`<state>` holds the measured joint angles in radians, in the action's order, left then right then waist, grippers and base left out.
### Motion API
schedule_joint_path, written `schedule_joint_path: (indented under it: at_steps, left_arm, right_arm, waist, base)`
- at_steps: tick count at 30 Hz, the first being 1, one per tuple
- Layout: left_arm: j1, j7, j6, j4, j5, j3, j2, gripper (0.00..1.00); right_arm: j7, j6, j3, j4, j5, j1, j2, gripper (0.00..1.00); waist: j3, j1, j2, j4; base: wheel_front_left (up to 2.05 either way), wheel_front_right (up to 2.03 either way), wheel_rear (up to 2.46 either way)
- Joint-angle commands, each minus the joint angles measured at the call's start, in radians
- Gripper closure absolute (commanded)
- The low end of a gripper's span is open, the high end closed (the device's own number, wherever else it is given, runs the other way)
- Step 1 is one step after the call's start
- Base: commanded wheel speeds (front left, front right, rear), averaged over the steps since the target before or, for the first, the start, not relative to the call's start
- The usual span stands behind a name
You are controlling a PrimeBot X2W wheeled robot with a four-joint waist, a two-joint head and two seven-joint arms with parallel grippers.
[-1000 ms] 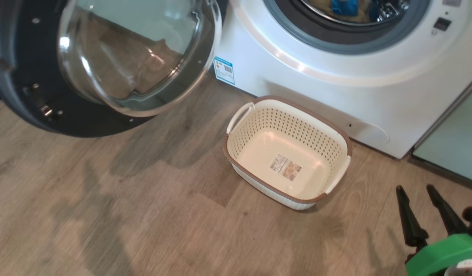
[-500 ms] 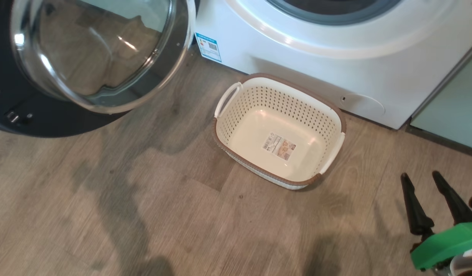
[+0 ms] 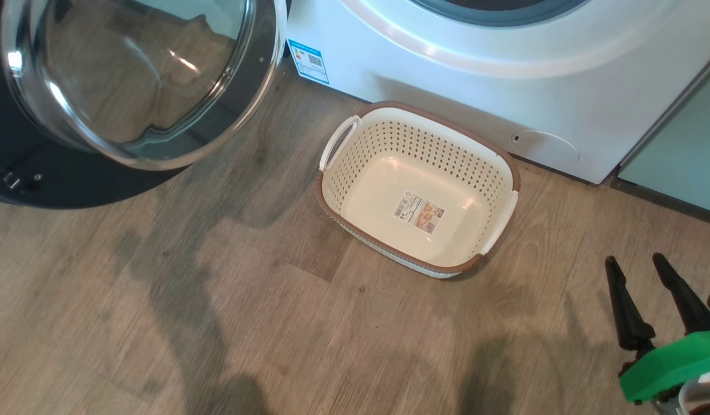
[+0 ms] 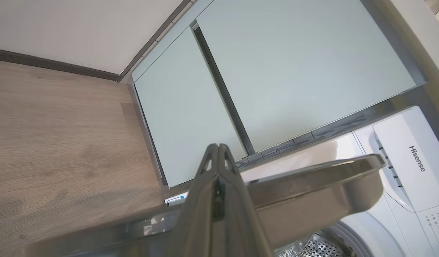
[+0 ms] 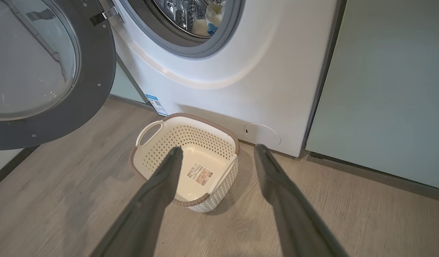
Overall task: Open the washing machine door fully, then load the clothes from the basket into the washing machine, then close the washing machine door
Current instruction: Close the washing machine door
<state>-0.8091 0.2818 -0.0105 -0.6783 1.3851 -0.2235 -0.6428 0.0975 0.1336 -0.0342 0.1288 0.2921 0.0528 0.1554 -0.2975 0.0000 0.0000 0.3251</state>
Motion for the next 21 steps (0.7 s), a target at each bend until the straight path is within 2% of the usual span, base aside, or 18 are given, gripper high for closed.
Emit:
schedule_joint_path:
  at_steps: [1, 12, 21]
  left_arm:
    - [-0.038, 0.015, 0.008, 0.024, -0.008, -0.012, -0.060, 1.00]
    - [-0.048, 0.078, 0.017, 0.047, 0.007, 0.015, -0.044, 1.00]
    - [-0.040, 0.156, 0.044, 0.084, 0.042, 0.027, -0.036, 1.00]
  right_arm:
    - [-0.006, -0.003, -0.018, 0.029, 0.006, -0.039, 0.026, 0.00]
    - [-0.006, -0.003, -0.022, 0.020, 0.007, -0.042, 0.024, 0.00]
    - [-0.009, -0.003, -0.020, 0.009, 0.005, -0.042, 0.014, 0.00]
  waist:
    - [0.000, 0.0000, 0.0000, 0.001]
    - [0.008, 0.0000, 0.0000, 0.008]
    - [0.017, 0.0000, 0.0000, 0.016]
  base:
    - [0.00, 0.00, 0.00]
    - [0.00, 0.00, 0.00]
    - [0.00, 0.00, 0.00]
